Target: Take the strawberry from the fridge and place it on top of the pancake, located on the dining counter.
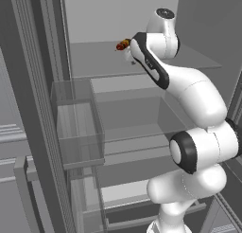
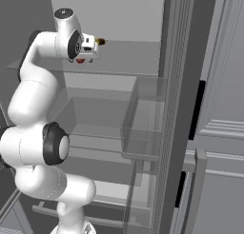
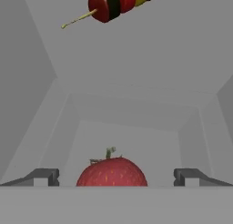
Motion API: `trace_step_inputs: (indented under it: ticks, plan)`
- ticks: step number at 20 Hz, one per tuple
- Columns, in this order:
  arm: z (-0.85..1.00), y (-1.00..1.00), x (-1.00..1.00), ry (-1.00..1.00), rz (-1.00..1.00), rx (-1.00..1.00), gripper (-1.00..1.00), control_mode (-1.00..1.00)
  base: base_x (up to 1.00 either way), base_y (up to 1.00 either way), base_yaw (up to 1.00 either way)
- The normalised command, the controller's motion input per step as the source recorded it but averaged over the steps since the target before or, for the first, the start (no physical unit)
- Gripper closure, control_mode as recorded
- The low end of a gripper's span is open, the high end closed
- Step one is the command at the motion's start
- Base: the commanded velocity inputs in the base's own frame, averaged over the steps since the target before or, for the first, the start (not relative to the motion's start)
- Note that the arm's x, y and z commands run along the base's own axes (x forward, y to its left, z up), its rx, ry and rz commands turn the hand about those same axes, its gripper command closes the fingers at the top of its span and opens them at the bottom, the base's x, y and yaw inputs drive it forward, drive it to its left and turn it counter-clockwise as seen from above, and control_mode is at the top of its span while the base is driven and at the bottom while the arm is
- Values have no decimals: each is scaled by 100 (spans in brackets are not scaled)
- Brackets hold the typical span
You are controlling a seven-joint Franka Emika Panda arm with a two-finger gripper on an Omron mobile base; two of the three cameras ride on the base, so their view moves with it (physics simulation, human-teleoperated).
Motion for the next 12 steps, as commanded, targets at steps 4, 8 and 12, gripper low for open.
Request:
trace_step_inputs:
  ticks: [4,8,12]
  plan:
    - [-1,0,0,0,0,0,-100,-100,0,0,0]
    - [0,0,0,0,0,0,100,-100,0,0,0]
    - [0,0,0,0,0,0,100,-100,0,0,0]
